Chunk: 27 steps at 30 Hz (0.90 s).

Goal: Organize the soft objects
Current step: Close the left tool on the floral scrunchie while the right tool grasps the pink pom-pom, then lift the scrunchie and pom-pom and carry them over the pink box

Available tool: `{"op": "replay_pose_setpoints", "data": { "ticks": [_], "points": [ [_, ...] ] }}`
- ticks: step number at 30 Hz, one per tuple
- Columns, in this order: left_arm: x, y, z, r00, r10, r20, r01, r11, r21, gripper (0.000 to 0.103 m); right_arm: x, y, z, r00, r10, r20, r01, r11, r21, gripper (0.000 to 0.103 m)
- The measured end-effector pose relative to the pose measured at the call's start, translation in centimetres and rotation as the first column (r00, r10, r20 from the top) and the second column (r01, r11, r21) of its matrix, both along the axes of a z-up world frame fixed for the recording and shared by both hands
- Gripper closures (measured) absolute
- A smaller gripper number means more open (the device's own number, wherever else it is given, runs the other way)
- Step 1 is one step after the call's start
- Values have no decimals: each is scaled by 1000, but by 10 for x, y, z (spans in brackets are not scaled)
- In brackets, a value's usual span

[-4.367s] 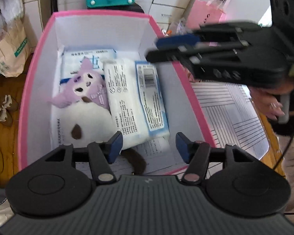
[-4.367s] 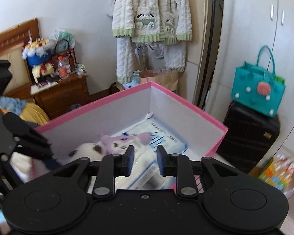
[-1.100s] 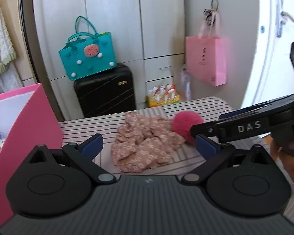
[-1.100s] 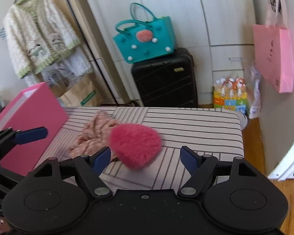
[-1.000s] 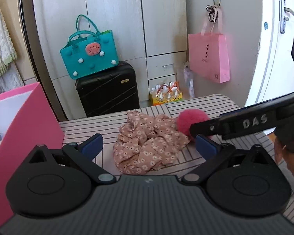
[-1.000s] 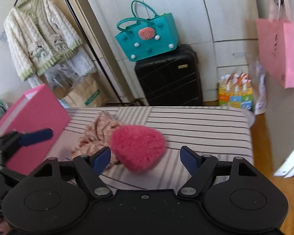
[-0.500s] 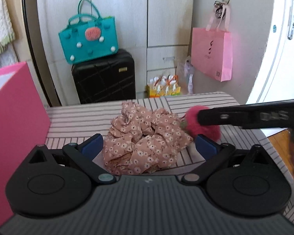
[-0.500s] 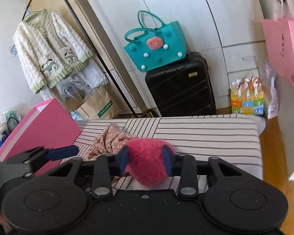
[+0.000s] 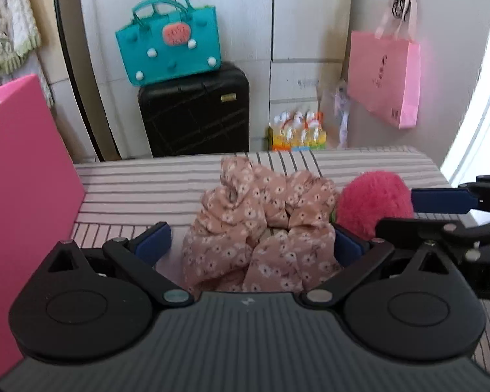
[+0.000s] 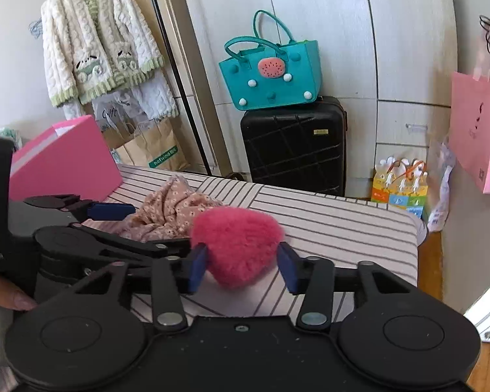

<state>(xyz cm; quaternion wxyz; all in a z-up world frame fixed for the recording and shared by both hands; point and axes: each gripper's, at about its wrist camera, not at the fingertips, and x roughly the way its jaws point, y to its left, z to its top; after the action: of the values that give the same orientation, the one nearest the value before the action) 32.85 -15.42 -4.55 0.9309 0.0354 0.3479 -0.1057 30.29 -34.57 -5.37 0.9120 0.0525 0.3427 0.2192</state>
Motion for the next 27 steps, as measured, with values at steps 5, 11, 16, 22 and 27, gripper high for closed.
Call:
{"op": "replay_pose_setpoints", "data": {
  "ticks": [5,11,16,22,27],
  "points": [
    [-3,-1,-1,1000,-1,14,1,1000,17,9,6,-3,-4,999,29,33,-29,999,-18,34],
    [-7,-1,4,999,-17,32,16,1000,18,54,16,-14,-16,996,83,19,-85,992,93,31],
    [-6,-1,7,1000,-9,15,8,1000,17,71,17,5,-15,990,137,35,-138,990,13,27],
    [-5,7,9,1000,5,-1,-5,999,-38,80,14,11,-13,994,95,51,-94,995,-31,50],
    [-9,14,12,998,28,-50,-32,996,-82,81,11,5,-11,996,89,2,-89,994,59,53]
  ]
}}
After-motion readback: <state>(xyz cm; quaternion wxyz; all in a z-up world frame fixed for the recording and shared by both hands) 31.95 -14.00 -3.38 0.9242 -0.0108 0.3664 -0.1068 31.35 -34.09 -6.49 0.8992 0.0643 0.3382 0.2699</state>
